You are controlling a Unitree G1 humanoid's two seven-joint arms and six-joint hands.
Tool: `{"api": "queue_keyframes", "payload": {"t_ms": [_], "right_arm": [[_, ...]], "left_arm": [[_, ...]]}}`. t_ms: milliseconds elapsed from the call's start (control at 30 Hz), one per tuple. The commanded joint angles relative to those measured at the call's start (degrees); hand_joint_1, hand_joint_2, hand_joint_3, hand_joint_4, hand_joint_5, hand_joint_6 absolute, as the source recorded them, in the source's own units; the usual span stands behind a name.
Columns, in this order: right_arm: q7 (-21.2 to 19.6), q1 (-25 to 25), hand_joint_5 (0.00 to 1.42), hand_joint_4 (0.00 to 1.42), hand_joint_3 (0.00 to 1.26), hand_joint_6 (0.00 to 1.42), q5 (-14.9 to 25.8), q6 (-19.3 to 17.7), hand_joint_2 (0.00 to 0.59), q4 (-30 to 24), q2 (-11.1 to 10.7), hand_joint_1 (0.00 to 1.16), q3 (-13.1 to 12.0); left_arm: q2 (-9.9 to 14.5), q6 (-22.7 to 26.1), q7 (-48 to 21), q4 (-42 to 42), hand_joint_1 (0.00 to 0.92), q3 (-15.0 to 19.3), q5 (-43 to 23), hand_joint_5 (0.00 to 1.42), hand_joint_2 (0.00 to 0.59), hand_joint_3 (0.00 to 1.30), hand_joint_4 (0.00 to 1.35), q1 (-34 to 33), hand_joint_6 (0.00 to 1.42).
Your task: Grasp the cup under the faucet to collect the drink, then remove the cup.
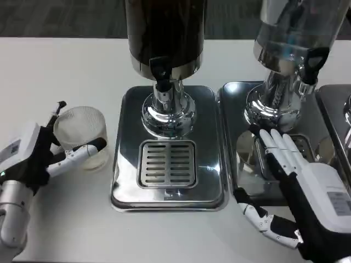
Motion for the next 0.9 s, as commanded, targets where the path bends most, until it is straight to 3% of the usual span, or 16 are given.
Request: {"api": "queue_keyframes", "payload": {"t_ms": [33, 533, 900], "right_arm": [[-0.3, 0.2, 0.0, 0.0, 0.04, 0.18, 0.2, -0.1, 0.348, -0.3, 0.3, 0.57, -0.2], [0.4, 0.0, 0.0, 0.0, 0.05, 0.18, 0.5, 0.4, 0.362, -0.5, 0.5, 0.57, -0.8], [1.7, -0.7, 0.0, 0.0, 0.05, 0.18, 0.9, 0.5, 0.369, -0.6, 0.5, 0.57, -0.7]], "left_arm": [[-0.9, -1.5, 0.2, 1.7, 0.134, -0.8, 0.3, 0.54, 0.051, 0.22, 0.26, -0.5, 0.89], [-1.4, -5.1, 1.1, 3.8, 0.143, -1.0, 0.3, 0.58, 0.074, 0.23, 0.28, -0.5, 0.95], [-1.6, -7.9, 3.4, 4.3, 0.252, -0.4, -0.2, 0.75, 0.117, 0.43, 0.46, 0.9, 1.1]]}}
